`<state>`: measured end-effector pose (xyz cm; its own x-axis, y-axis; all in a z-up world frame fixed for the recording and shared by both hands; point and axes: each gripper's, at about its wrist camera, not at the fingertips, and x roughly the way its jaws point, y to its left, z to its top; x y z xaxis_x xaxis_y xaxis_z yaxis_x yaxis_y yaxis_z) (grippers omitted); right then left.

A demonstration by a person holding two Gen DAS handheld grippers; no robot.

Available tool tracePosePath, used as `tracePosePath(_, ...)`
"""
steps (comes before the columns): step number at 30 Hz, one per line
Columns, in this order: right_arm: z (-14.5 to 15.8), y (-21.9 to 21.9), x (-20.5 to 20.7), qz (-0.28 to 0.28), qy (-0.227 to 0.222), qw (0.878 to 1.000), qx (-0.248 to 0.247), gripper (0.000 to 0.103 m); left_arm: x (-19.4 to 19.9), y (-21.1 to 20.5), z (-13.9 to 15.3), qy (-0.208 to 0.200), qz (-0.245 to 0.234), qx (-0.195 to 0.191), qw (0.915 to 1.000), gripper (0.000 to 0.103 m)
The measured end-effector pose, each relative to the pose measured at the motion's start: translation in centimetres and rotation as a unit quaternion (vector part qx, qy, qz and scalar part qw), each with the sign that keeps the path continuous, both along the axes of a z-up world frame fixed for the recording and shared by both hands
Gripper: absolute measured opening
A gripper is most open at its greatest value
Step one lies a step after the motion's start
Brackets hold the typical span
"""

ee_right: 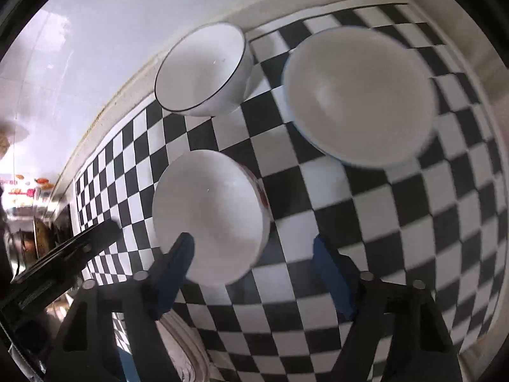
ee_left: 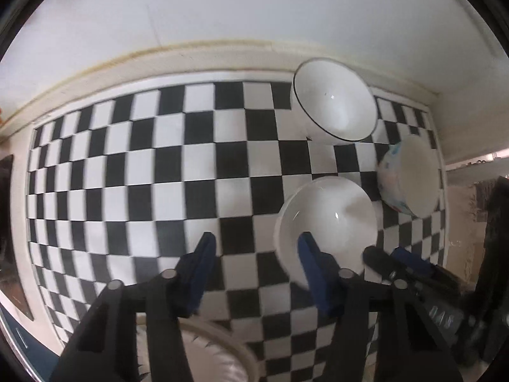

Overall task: Organize plates and bowls
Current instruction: 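Grip the plain white bowl rim with the left tool while the right tool grips the pink-flower bowl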

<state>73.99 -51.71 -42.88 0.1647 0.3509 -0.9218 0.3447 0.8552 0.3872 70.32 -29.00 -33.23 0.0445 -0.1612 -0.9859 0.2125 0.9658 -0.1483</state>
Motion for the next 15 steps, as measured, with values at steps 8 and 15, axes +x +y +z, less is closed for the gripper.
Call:
tracePosePath(8, -3.6, 1.0, 2.2, 0.044, 0.028, 0.999, 0.008, 0.027, 1.4, -3.1, -4.7, 0.056, -0.027, 0.018, 0.9979, 0.031)
tracePosePath(15, -4.1, 1.2, 1.9, 0.062, 0.027, 0.997, -0.02, 0.01, 0.4, -3.7, -6.1, 0.071, -0.043, 0.021, 0.9963, 0.018)
